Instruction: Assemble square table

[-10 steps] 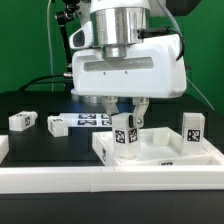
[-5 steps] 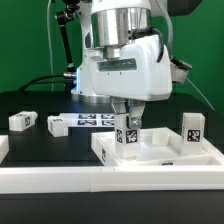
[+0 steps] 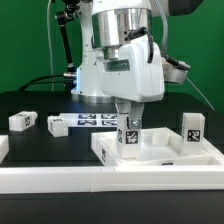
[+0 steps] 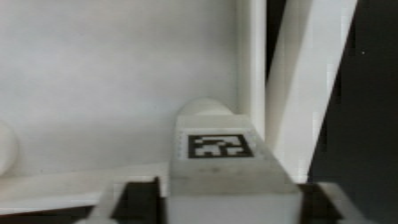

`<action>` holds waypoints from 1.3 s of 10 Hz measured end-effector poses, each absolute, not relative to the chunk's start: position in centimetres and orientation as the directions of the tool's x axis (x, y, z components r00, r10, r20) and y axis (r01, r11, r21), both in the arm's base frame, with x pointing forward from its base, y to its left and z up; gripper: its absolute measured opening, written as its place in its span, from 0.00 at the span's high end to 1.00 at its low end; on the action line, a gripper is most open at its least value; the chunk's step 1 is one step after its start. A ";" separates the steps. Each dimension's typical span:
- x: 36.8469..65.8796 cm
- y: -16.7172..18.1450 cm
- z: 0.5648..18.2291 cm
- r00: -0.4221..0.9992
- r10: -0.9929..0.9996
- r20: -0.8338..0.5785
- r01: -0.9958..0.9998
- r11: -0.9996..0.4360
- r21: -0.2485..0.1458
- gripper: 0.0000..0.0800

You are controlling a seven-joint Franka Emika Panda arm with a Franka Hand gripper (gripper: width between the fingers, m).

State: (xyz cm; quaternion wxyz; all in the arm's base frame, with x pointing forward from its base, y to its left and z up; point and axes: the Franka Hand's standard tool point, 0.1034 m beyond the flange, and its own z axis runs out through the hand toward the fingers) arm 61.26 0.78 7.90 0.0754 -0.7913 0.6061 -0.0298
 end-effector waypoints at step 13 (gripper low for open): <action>61.7 1.7 7.6 0.976 -0.160 0.149 -0.151 -0.986 -0.069 0.19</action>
Offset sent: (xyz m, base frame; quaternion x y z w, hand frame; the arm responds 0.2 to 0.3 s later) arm 0.0053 0.0090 0.0015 0.0249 -0.0251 -0.2058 0.9780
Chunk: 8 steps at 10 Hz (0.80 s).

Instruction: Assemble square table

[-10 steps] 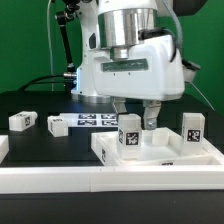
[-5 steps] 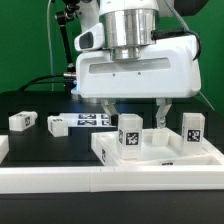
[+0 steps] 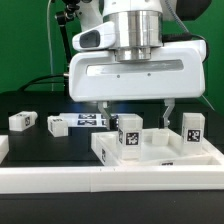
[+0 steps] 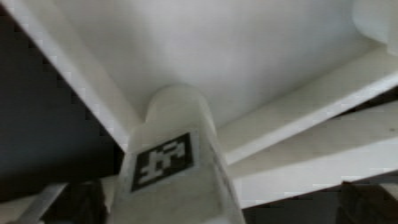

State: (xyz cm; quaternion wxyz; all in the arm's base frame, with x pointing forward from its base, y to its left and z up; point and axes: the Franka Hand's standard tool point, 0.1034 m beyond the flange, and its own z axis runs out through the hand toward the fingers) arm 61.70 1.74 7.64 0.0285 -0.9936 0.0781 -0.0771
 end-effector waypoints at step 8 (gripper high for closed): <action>62.0 0.4 7.9 0.971 0.183 0.153 0.185 -0.983 0.002 0.52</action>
Offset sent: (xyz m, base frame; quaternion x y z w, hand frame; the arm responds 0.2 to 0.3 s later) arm 0.0083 -0.0054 0.0011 0.0098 -0.0171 -0.2045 0.9787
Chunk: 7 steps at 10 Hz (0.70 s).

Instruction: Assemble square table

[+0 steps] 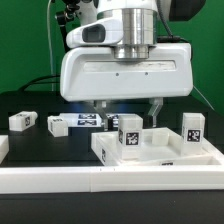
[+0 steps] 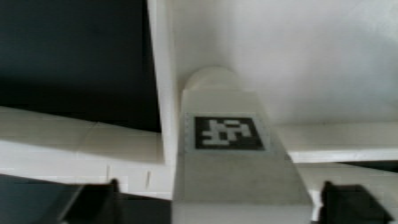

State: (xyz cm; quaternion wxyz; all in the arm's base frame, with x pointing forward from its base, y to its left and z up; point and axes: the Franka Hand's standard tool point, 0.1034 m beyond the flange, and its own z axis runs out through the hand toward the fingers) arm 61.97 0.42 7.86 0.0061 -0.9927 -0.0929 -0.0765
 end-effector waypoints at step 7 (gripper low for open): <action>61.9 0.3 7.8 0.981 -0.127 0.147 -0.120 -0.991 -0.055 0.64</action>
Offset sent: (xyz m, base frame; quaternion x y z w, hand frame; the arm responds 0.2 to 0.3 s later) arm 0.0000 0.0000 0.0000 0.0000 0.0000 0.1296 0.9916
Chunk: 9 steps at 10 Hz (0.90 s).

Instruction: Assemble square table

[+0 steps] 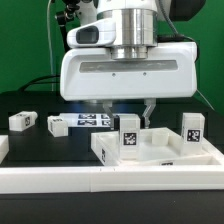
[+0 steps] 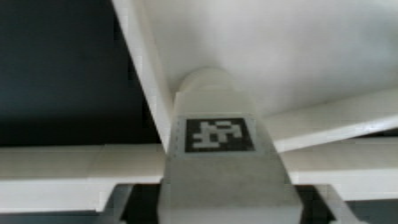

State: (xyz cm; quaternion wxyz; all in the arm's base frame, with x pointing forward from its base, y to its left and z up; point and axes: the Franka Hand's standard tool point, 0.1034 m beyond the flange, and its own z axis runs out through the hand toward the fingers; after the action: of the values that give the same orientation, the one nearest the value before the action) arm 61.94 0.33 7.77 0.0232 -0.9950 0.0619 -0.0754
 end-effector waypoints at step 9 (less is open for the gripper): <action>62.0 0.1 7.7 0.542 -0.838 0.062 -0.826 -0.545 -0.144 0.64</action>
Offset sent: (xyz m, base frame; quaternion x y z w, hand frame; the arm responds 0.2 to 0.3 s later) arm -0.0066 -0.0054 0.0019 -0.0448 -0.0111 0.2856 0.9572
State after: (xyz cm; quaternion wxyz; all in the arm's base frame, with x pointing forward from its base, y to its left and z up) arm 62.02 0.12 7.68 0.0487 -0.8767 0.4745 -0.0616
